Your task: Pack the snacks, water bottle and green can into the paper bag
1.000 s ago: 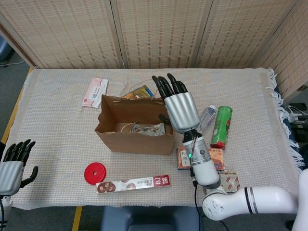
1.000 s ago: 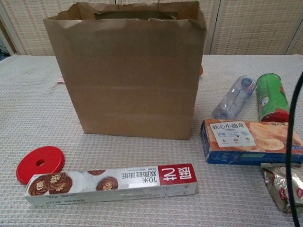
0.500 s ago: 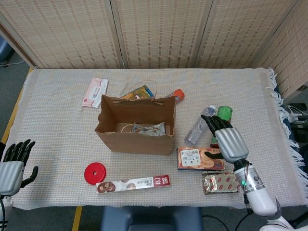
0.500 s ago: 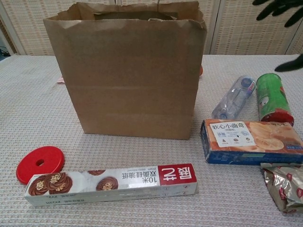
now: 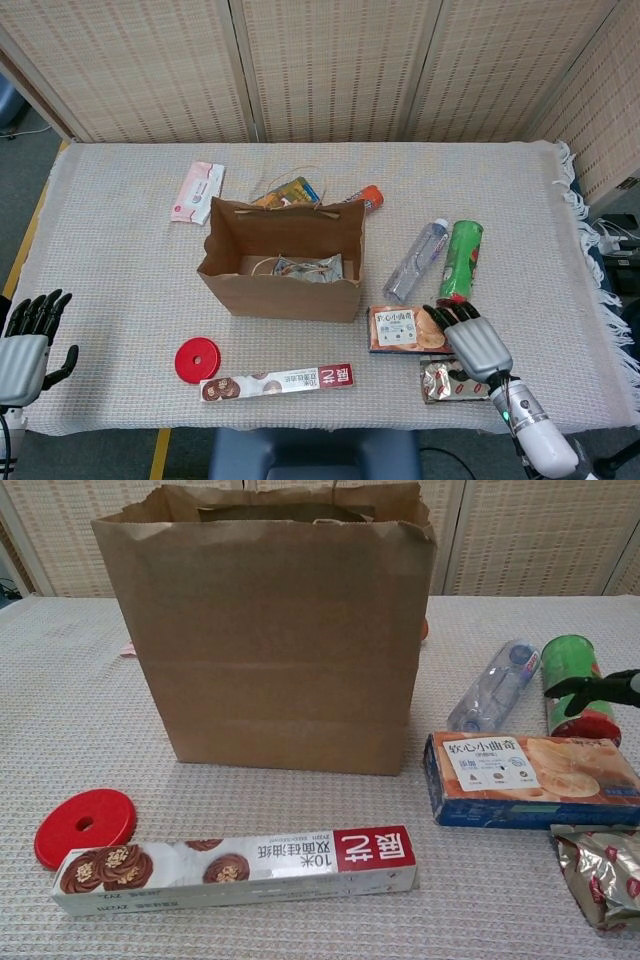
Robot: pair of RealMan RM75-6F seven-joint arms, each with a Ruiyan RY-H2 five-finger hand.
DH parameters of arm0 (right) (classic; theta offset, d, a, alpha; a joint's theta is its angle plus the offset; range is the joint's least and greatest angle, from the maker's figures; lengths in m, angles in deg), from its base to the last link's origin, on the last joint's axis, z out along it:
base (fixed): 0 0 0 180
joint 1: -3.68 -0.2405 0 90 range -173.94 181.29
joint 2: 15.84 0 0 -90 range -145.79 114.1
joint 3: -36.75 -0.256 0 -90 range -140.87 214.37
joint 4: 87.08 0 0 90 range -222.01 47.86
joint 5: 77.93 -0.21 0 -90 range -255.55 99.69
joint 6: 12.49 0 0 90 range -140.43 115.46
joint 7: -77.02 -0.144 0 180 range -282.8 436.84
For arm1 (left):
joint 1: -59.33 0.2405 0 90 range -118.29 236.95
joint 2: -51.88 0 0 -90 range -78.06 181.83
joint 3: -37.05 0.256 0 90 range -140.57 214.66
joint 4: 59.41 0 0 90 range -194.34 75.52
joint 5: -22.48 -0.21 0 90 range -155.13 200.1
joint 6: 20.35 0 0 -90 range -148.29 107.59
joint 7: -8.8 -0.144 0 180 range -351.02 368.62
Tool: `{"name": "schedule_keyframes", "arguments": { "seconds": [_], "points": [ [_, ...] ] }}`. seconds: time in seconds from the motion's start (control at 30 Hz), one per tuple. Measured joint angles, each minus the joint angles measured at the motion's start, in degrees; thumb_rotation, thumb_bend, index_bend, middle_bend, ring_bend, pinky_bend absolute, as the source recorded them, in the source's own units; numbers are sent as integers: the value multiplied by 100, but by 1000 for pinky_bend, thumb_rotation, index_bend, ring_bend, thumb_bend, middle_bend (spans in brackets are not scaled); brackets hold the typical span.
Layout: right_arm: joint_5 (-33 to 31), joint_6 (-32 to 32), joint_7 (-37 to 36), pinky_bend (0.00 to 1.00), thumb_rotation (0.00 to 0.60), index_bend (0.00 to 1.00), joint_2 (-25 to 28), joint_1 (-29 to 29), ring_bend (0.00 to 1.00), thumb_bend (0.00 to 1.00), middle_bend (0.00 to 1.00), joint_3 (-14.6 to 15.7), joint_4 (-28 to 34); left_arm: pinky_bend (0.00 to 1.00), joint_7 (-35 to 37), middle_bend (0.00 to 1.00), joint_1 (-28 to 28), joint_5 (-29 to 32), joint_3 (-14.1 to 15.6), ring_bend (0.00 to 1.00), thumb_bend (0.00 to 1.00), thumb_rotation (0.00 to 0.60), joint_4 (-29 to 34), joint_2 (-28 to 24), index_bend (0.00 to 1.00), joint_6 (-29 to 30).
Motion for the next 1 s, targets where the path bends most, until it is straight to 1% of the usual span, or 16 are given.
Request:
{"name": "schedule_keyframes", "arguments": {
  "seconds": [0.2, 0.4, 0.5, 0.67, 1.0],
  "points": [
    [-179, 78, 177, 109, 600, 0, -169, -44, 64, 0, 132, -26, -142, 0, 19, 0, -2, -3, 0, 0, 445, 600, -5, -2, 26, -3],
    [-756, 103, 447, 109, 600, 0, -526, -125, 64, 0, 128, -170, -432, 0, 27, 0, -5, -6, 0, 0, 445, 600, -12, -1, 27, -8],
    [-922, 108, 543, 104, 600, 0, -619, -162, 51, 0, 112, -214, -587, 0, 26, 0, -6, -6, 0, 0, 445, 600, -9, -3, 26, -9],
    [-1082, 109, 493, 92, 600, 0, -771, -207, 28, 0, 80, -345, -763, 0, 25, 0, -5, -8, 0, 0, 445, 600, -7, -2, 26, -6],
    [-1331, 193, 538, 91, 600, 0, -1003, -363, 27, 0, 77, -471, -881, 0, 48, 0, -6, -13, 2, 0, 446, 600, -8, -7, 27, -10]
  ]
}}
